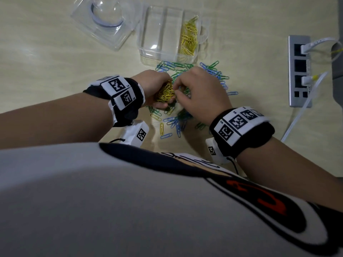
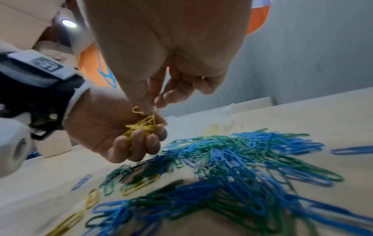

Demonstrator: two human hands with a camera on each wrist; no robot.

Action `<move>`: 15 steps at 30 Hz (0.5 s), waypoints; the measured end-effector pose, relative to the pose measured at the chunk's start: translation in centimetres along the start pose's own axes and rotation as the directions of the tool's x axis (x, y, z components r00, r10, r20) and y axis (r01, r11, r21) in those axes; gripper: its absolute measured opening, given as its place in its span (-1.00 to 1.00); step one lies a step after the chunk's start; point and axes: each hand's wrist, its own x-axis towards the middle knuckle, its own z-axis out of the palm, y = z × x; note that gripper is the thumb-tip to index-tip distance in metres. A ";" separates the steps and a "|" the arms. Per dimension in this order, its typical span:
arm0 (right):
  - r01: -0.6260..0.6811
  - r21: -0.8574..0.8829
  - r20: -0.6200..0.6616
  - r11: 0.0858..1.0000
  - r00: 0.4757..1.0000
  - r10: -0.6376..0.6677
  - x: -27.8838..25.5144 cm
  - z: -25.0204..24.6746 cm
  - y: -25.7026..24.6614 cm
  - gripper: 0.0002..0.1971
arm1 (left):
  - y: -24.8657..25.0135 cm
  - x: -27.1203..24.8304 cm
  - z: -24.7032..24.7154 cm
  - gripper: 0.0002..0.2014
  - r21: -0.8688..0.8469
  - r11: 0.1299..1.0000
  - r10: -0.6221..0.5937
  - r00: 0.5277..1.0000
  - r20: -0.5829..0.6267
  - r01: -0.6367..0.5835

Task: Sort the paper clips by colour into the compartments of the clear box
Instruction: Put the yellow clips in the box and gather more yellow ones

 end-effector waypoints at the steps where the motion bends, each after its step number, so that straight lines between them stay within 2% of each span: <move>1: 0.017 -0.019 0.031 1.000 0.999 -0.016 0.1 0.1 -0.4 -0.85 | 0.0 0.0 0.0 -0.81 -0.003 1.000 0.014 1.000 -0.012 -0.014; 3: 0.032 -0.044 0.056 0.998 0.998 -0.030 0.2 0.4 -0.8 -0.83 | -0.2 -0.1 0.1 -0.85 -0.022 0.999 0.028 0.999 -0.024 -0.029; 7: 0.014 0.015 0.005 1.000 1.000 -0.014 -0.2 0.9 -0.4 -0.88 | -0.5 -0.1 -0.3 -0.82 -0.053 0.999 0.014 1.000 -0.020 -0.015; 9: 0.025 -0.084 0.092 0.996 0.996 -0.017 -0.4 1.5 0.0 -0.89 | -0.6 0.0 -0.6 -0.78 -0.075 0.997 -0.010 1.000 -0.011 0.009; 12: 0.103 -0.277 0.305 0.955 0.952 -0.014 -0.8 2.8 0.8 -0.77 | -0.7 0.0 -1.1 -0.72 -0.089 0.995 -0.041 0.999 -0.025 0.039; 15: 0.131 -0.302 0.336 0.944 0.942 -0.023 -0.7 3.4 1.1 -0.73 | -0.8 -0.2 -1.3 -0.70 -0.091 0.995 -0.045 0.999 -0.027 0.042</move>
